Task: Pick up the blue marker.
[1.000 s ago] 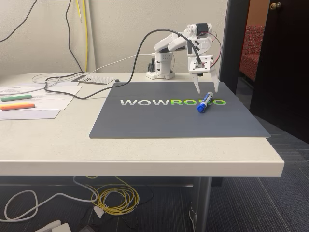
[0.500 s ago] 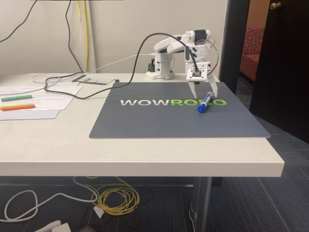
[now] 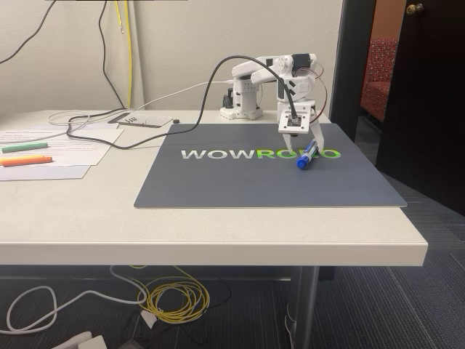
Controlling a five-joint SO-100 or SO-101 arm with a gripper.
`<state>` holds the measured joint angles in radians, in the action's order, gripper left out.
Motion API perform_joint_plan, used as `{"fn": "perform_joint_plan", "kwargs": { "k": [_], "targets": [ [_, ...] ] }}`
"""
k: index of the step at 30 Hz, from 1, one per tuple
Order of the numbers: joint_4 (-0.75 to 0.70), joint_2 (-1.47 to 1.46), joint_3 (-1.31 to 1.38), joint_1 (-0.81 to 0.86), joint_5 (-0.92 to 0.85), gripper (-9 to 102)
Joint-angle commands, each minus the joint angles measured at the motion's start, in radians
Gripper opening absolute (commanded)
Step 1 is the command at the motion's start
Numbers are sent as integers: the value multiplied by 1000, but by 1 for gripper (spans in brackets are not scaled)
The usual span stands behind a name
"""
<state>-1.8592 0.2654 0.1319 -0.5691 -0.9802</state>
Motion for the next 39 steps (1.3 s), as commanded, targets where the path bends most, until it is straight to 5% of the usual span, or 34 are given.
{"fn": "perform_joint_plan", "kwargs": {
  "k": [1, 39],
  "targets": [
    [-32, 9, 40, 5, -11, 28],
    [-11, 17, 41, 18, 5, 6]
  ]
}}
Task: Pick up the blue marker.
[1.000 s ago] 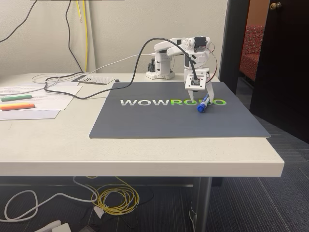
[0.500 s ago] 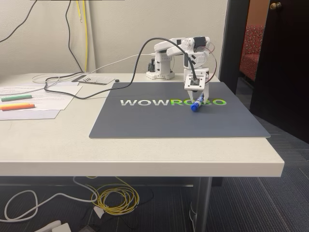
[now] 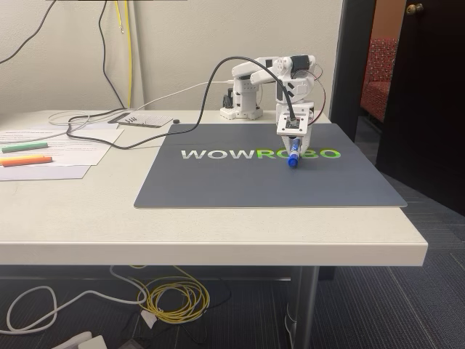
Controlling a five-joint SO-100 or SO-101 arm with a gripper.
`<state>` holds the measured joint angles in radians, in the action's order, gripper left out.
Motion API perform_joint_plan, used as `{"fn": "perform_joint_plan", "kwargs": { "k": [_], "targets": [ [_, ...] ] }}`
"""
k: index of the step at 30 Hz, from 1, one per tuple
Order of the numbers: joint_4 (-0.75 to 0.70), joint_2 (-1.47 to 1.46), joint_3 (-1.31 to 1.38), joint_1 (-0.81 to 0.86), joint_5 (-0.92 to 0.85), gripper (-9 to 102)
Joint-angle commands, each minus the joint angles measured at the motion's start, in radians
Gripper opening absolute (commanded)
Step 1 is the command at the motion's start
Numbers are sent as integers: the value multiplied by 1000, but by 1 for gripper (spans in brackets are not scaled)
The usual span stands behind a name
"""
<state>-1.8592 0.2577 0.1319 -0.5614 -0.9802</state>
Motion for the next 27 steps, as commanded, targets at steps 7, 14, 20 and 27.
{"fn": "perform_joint_plan", "kwargs": {
  "k": [7, 14, 20, 27],
  "targets": [
    [-12, 37, 41, 14, 12, 5],
    [-34, 38, 98, 14, 40, 5],
    [-48, 78, 107, 12, 91, 5],
    [-112, 133, 184, 9, 176, 6]
  ]
}}
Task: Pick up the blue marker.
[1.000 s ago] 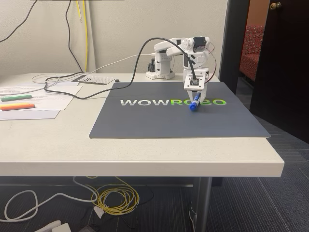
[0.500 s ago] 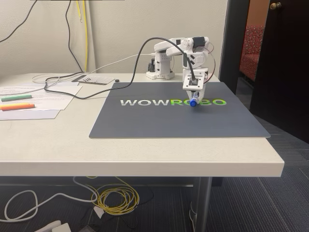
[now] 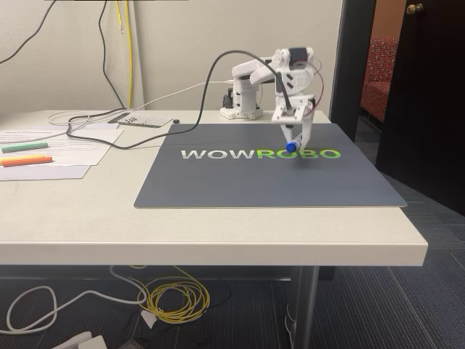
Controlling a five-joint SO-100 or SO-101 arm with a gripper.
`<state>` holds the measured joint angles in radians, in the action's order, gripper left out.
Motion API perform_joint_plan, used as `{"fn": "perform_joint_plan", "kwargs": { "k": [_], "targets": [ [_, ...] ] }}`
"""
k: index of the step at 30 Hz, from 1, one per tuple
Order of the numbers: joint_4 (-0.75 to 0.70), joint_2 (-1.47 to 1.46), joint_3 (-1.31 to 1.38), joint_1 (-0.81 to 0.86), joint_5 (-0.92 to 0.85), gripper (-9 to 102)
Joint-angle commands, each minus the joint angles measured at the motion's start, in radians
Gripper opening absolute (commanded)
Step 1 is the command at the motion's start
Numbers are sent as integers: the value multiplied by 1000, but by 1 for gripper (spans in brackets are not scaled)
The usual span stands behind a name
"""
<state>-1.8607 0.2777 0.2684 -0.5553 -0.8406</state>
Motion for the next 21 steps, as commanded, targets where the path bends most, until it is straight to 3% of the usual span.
{"fn": "perform_joint_plan", "kwargs": {
  "k": [1, 11, 21],
  "targets": [
    [-121, 132, 48, 2, 52, 6],
    [-186, 354, 48, 0, 291, 6],
    [-187, 571, 40, 51, 644, 5]
  ]
}}
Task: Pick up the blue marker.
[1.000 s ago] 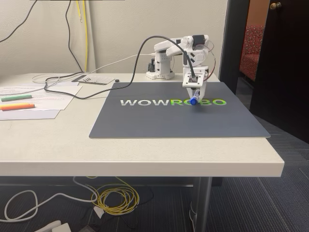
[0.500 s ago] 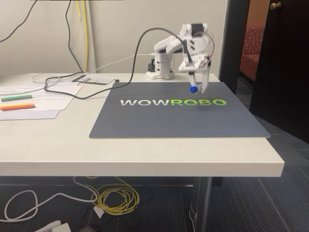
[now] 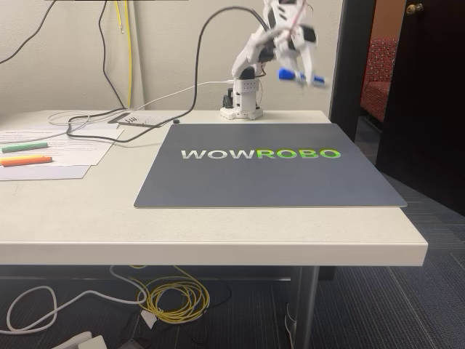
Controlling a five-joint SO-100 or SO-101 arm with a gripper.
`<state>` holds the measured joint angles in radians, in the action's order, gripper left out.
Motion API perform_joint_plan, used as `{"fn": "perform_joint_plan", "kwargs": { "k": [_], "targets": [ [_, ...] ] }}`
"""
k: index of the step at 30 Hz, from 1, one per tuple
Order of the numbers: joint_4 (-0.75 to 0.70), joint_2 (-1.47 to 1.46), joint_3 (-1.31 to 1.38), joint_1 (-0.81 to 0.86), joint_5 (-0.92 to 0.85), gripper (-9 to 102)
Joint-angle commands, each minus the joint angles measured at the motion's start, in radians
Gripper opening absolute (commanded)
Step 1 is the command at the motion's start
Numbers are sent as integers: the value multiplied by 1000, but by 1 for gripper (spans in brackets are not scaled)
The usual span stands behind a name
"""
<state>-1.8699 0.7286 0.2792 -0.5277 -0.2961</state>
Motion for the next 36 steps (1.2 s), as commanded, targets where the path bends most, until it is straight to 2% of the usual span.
{"fn": "perform_joint_plan", "kwargs": {
  "k": [1, 12, 19, 25, 36],
  "targets": [
    [-179, 149, 14, 35, 133, 5],
    [-179, 537, -356, 107, 287, 5],
    [-178, 724, -538, 141, 307, 5],
    [-176, 785, -558, 204, 383, 5],
    [-176, 925, -623, 241, 295, 5]
  ]
}}
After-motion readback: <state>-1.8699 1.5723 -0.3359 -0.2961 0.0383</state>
